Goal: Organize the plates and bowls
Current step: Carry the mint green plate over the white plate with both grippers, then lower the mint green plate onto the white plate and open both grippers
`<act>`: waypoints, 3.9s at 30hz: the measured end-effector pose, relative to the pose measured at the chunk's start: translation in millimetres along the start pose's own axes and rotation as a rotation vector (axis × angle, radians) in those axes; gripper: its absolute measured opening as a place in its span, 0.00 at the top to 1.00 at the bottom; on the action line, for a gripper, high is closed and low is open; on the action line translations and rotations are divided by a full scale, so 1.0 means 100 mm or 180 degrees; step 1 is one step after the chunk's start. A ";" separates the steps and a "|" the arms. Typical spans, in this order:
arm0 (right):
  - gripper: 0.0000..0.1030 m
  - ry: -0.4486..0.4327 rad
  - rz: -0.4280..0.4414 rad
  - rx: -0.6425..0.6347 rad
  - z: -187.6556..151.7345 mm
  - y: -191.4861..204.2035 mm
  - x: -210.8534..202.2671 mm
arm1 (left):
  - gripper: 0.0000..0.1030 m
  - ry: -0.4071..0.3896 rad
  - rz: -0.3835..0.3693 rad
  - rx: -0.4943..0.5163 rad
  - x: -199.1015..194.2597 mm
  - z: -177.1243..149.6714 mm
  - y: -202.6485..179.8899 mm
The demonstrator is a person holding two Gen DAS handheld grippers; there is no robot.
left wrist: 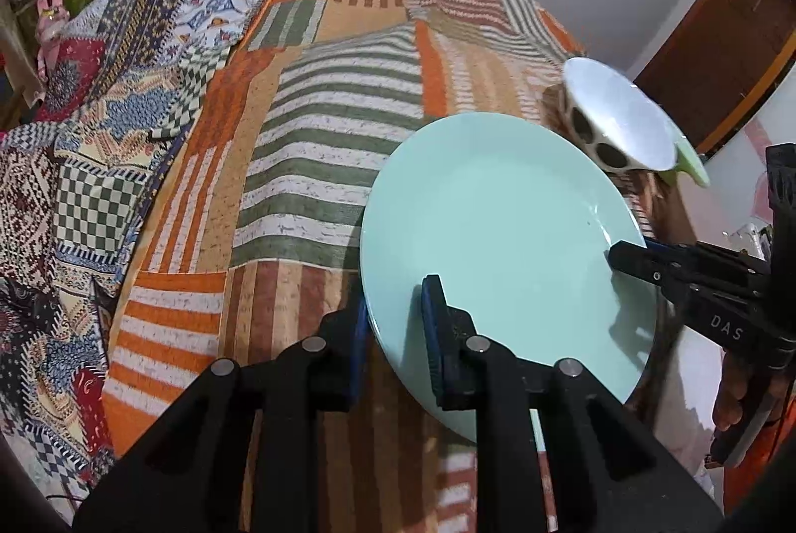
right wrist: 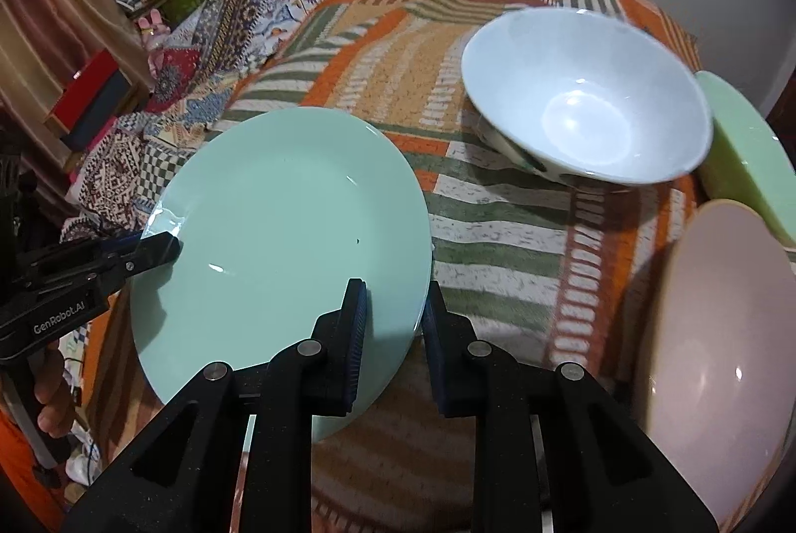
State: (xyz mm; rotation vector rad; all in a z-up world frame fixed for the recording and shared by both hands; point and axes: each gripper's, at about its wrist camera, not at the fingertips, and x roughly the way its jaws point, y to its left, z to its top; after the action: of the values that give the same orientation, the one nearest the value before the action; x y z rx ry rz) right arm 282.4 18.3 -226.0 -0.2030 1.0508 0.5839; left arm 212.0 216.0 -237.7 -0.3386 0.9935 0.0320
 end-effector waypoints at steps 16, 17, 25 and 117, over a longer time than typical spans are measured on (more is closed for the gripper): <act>0.80 -0.0631 0.0040 0.0082 -0.25 -0.04 -0.94 | 0.81 -0.0500 -0.0029 0.0261 -1.06 -0.20 -0.63; 0.80 -0.0672 0.0031 0.0076 -0.28 -0.04 -1.00 | 0.81 -0.0519 -0.0046 0.0269 -1.11 -0.22 -0.66; 0.80 -0.0854 0.0000 0.0116 -0.53 -0.10 -1.33 | 0.80 -0.0606 -0.0135 0.0337 -1.41 -0.46 -0.91; 0.80 -0.0346 0.0008 0.1101 -1.92 -1.18 -1.21 | 0.60 0.0569 -0.0009 0.1119 -0.06 -1.19 -2.24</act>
State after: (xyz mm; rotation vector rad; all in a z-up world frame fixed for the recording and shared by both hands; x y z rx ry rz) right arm 157.5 -205.1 -229.9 0.1320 1.0289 0.4025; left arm 151.8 -30.8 -232.2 -0.0201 1.1531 -0.1767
